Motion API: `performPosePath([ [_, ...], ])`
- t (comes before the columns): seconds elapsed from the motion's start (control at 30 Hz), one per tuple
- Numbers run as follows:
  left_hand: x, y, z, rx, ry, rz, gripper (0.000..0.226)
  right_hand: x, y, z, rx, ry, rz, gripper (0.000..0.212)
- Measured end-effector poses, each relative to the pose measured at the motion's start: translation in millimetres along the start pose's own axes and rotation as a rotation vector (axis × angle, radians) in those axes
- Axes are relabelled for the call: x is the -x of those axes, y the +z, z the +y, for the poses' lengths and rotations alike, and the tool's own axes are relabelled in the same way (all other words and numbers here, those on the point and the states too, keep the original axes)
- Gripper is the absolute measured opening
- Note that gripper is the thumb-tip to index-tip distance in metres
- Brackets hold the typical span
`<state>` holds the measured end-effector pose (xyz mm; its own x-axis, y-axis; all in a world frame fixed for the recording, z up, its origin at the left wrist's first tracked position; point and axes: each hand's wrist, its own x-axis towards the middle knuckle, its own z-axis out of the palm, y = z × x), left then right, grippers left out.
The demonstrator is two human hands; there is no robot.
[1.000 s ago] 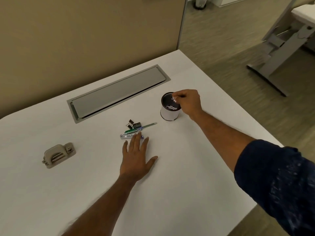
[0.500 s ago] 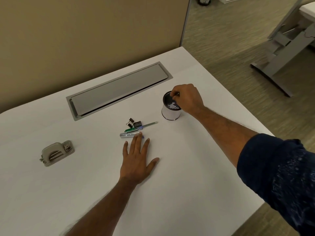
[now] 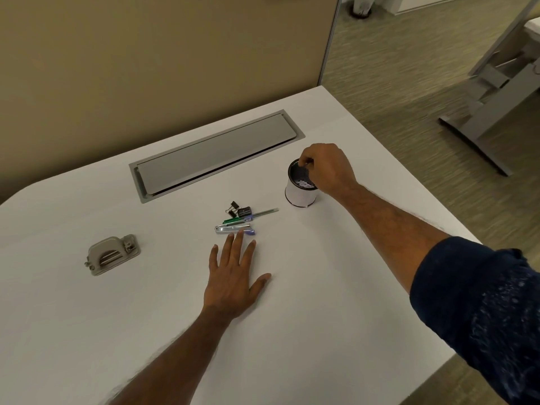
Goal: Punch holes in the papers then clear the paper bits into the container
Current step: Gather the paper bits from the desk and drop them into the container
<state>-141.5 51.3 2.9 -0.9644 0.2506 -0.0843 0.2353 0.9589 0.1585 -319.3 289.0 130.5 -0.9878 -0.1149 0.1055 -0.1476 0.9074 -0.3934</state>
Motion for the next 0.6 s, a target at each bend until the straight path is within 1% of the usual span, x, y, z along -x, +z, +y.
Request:
performPosePath([
  [0.07, 4, -3, -4, -0.01, -0.012, -0.01, 0.083, 1, 2, -1, 0.028, 0.007, -0.003, 0.016],
  [0.17, 12, -7, -9, -0.006, -0.044, -0.019, 0.085, 5, 4, -2, -0.036, 0.027, -0.022, 0.021],
  [0.3, 27, -15, -19, 0.0, -0.077, -0.03, 0.089, 7, 2, -3, -0.115, 0.051, 0.035, 0.022],
  [0.47, 50, -21, -35, 0.015, -0.115, -0.02, 0.087, 12, 2, -5, -0.041, 0.052, 0.002, 0.023],
  [0.6, 67, -20, -44, 0.02, -0.122, -0.036, 0.089, 15, -2, -9, -0.071, 0.069, 0.022, 0.022],
])
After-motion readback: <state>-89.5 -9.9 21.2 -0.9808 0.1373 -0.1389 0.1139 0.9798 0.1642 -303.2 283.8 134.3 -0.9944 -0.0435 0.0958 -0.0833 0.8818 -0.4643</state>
